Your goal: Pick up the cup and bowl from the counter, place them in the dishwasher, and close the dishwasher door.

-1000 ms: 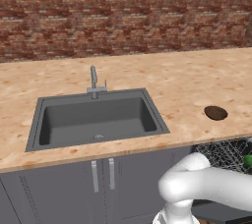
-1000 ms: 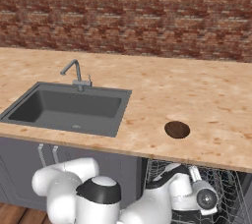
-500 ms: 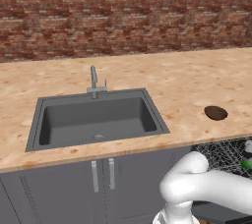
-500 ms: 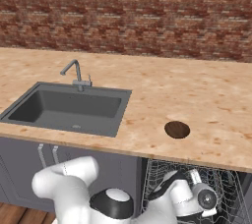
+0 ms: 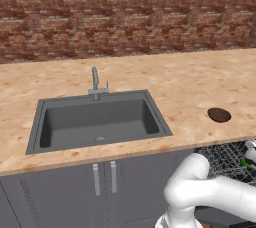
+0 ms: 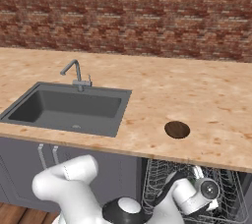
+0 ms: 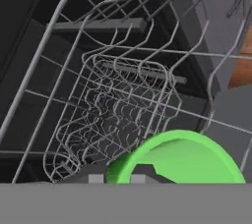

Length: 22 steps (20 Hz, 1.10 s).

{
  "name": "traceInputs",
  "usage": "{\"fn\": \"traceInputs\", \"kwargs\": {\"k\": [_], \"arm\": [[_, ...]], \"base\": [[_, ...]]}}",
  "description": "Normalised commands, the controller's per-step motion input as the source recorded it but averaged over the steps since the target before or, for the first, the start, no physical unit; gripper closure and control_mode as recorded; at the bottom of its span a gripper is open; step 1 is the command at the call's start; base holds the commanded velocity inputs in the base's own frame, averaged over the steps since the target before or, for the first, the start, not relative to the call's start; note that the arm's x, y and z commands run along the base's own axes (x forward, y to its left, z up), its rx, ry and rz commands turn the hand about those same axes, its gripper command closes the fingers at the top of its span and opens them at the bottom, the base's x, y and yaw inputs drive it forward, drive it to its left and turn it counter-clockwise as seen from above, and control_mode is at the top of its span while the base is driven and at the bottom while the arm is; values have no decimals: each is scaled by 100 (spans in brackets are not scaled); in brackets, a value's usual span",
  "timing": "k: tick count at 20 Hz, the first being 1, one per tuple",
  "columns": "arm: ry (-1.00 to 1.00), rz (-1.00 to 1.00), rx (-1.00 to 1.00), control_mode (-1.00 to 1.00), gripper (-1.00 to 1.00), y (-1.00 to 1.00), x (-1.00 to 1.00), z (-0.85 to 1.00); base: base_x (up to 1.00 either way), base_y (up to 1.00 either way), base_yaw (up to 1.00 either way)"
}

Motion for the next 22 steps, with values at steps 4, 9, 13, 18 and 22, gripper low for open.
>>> {"fn": "traceInputs", "kwargs": {"k": [4, 9, 13, 18, 22], "arm": [[0, 0, 3, -100, 100, -3, 0, -64], [0, 0, 0, -100, -100, 0, -9, -68], [0, 0, 0, -100, -100, 0, -49, -51], [-5, 0, 0, -100, -100, 0, -60, 1], [-7, 0, 0, -100, -100, 0, -19, 79]], "base": [[0, 0, 0], [0, 0, 0], [0, 0, 0], [0, 0, 0], [0, 0, 0]]}}
